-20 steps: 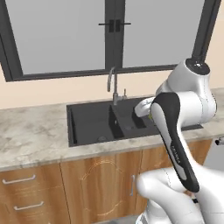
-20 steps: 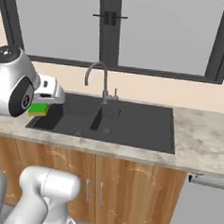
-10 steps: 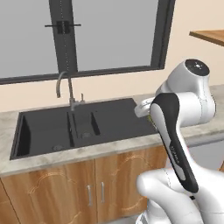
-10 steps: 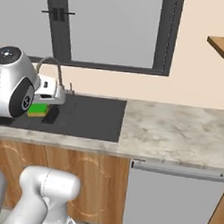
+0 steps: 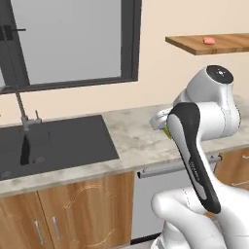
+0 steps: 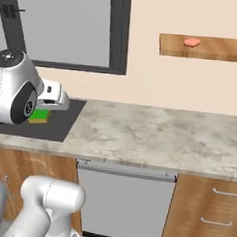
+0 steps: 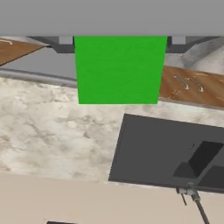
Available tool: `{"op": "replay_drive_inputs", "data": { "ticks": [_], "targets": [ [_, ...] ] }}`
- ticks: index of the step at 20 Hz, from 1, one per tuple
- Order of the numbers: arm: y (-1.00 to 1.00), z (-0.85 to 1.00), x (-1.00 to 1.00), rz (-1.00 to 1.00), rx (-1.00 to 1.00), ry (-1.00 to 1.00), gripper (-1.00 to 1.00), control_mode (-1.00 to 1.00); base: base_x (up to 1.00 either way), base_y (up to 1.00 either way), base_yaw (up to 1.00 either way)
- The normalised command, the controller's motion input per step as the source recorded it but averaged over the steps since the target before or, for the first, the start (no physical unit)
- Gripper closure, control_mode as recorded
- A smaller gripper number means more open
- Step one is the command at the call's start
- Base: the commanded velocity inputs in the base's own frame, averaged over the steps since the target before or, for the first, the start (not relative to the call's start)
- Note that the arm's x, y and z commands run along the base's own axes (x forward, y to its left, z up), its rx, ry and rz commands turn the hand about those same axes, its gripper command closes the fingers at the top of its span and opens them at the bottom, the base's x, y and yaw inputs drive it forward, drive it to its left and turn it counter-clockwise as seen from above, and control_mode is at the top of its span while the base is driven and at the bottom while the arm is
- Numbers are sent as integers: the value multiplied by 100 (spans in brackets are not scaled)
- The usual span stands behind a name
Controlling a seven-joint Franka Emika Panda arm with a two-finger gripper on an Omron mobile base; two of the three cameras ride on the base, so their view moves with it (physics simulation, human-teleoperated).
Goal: Pick up the sponge and bar soap from the sink, and place them back in the shelves.
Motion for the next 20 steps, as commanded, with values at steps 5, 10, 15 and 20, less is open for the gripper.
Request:
{"op": "replay_drive_inputs", "data": {
  "ticks": [5,10,15,20],
  "targets": [
    [0,0,0,0,0,0,100,100,16,-100,0],
    [0,0,0,0,0,0,100,100,26,-95,0],
    [0,0,0,0,0,0,100,100,45,-74,0],
    [0,0,0,0,0,0,100,100,73,-40,0]
  ]
}}
